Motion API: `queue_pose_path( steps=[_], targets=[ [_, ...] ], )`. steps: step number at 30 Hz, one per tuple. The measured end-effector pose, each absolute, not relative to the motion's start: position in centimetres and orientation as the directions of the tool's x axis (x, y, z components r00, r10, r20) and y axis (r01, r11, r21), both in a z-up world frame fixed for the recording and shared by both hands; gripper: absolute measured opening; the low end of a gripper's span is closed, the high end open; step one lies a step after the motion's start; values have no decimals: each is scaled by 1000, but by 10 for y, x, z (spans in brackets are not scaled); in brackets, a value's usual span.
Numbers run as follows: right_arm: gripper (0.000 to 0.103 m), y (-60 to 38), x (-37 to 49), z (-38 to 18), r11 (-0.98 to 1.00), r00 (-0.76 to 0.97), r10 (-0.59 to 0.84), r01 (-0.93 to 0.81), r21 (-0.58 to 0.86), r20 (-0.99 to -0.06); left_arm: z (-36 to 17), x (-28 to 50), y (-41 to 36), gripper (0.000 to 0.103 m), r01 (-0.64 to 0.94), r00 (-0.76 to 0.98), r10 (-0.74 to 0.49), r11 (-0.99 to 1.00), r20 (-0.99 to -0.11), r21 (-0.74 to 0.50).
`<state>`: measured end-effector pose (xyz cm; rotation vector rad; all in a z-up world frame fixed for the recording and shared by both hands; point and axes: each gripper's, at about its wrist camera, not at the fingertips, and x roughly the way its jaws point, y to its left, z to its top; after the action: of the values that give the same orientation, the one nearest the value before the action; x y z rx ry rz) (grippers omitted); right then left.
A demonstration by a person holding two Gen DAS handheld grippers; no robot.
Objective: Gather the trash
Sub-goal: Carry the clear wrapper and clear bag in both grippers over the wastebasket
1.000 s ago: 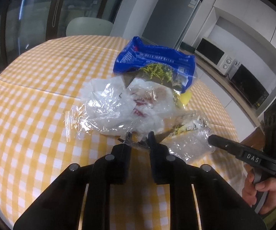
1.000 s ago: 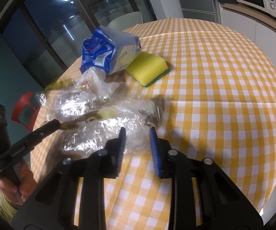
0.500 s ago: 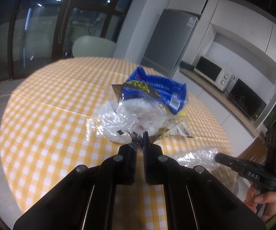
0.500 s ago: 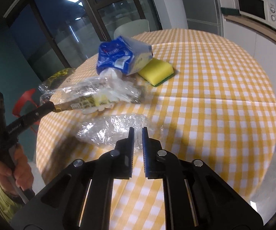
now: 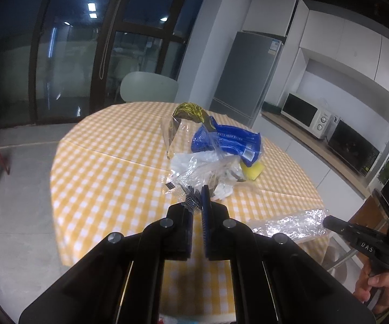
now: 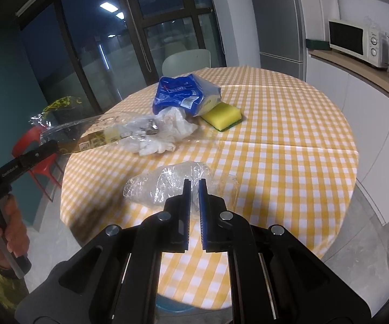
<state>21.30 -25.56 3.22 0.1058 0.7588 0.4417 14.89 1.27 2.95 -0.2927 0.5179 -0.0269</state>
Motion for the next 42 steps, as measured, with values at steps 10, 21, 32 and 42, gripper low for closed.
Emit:
queue_pose_path(
  steps=[10, 21, 32, 42],
  targets=[
    [5, -250, 164, 47, 908, 680, 413, -362, 212, -606, 41, 88, 13, 5, -59, 896, -21, 985, -443, -165],
    [5, -237, 93, 43, 886, 683, 458, -399, 235, -568, 44, 13, 23, 5, -73, 898, 32, 994, -438, -77],
    [5, -231, 44, 27, 878, 650, 461, -432, 206, -604, 20, -43, 17, 4, -59, 858, 41, 998, -512, -20],
    [5, -221, 32, -13, 873, 587, 451, -445, 197, -672, -11, -60, 12, 4, -31, 802, 56, 998, -595, 52]
  ],
)
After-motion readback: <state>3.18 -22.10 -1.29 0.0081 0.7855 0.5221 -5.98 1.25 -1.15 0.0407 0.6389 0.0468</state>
